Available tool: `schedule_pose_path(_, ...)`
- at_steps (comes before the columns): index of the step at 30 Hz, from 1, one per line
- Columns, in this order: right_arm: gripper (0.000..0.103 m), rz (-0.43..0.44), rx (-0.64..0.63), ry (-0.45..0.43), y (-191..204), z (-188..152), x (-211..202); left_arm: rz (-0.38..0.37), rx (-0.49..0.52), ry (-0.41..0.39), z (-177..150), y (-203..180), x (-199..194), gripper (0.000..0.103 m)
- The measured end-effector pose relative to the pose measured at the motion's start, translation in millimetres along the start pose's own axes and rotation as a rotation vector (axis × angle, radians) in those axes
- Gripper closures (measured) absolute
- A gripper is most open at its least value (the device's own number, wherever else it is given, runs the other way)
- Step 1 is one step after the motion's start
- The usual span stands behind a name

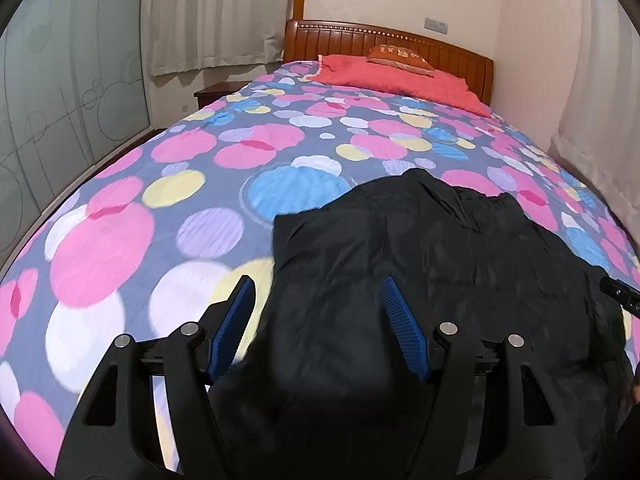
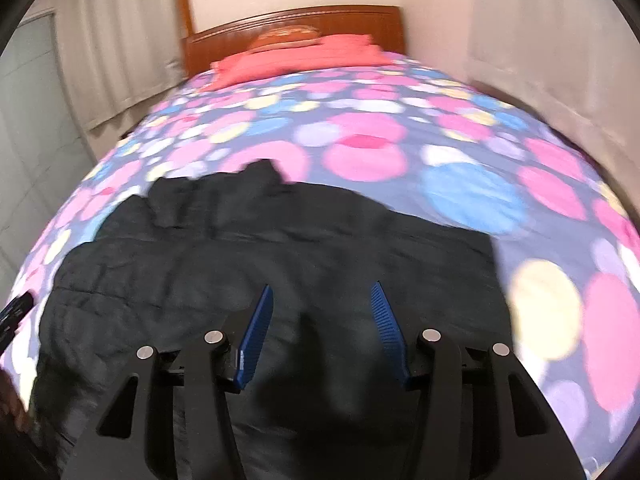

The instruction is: Fold large clothes

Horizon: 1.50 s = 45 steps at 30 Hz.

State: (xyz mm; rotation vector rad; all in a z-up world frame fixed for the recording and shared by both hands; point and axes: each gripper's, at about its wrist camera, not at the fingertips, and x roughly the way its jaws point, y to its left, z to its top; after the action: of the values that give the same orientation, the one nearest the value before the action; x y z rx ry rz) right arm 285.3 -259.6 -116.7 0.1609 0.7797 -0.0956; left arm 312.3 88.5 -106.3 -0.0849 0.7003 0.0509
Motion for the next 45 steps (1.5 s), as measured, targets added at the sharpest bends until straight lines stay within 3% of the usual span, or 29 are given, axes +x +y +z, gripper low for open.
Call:
schedule_pose_path(4, 0.051, 0.081, -0.072, -0.002, 39.9, 11.5, 32.5, 0.028, 0.038, 0.033, 6.9, -15.7, 32.7, 0.037)
schedule_pose_path(10, 0.051, 0.057, -0.135, 0.100, 60.4, -3.0, 82.6, 0.041, 0.085, 0.183, -9.3, -24.1, 83.8, 0.037)
schedule_pose_path(16, 0.051, 0.028, -0.127, 0.052, 66.4, 3.7, 56.3, 0.085, 0.072, 0.146, -1.8, -26.5, 54.5, 0.042)
schedule_pose_path(18, 0.051, 0.045, -0.148, -0.002, 79.7, 6.4, 39.3, 0.048, 0.040, 0.073, 3.6, -31.0, 31.7, 0.042)
schedule_pose_path(20, 0.050, 0.099, -0.174, 0.003, 97.9, 6.1, 37.5, -0.013, 0.047, 0.031, 5.7, -44.8, 21.0, 0.041)
schedule_pose_path(23, 0.050, 0.116, -0.230, 0.084, 118.8, -5.8, 60.0, -0.073, 0.127, 0.091, -5.1, -75.9, 39.1, 0.044)
schedule_pose_path(24, 0.049, 0.091, -0.248, 0.128, 121.9, -13.2, 75.6, -0.064, 0.153, 0.155, -13.1, -83.3, 54.6, 0.054)
schedule_pose_path(25, 0.049, 0.095, -0.241, 0.125, 118.7, -16.3, 82.2, -0.052, 0.156, 0.212, -22.1, -85.4, 70.8, 0.053)
schedule_pose_path(29, 0.049, 0.120, -0.217, 0.074, 100.8, -11.7, 53.9, -0.091, 0.126, 0.171, -20.3, -76.2, 54.4, 0.051)
schedule_pose_path(33, 0.049, 0.051, -0.175, 0.005, 60.7, -21.5, 16.8, -0.076, 0.081, 0.088, -22.7, -51.5, 23.1, 0.042)
schedule_pose_path(36, 0.049, -0.069, -0.127, 0.027, 25.2, -37.6, 17.3, -0.046, 0.057, 0.115, -28.5, -35.5, 31.2, 0.041)
schedule_pose_path(38, 0.048, -0.027, -0.089, 0.075, 11.4, -47.8, 33.4, -0.040, 0.081, 0.175, -34.8, -38.3, 47.8, 0.040)
schedule_pose_path(41, 0.048, -0.044, -0.111, 0.076, 16.2, -49.2, 43.3, 0.014, 0.147, 0.172, -38.8, -52.2, 55.3, 0.040)
schedule_pose_path(45, 0.048, 0.001, -0.051, 0.069, 5.9, -47.7, 17.8, -0.014, 0.124, 0.169, -37.8, -42.9, 34.3, 0.040)
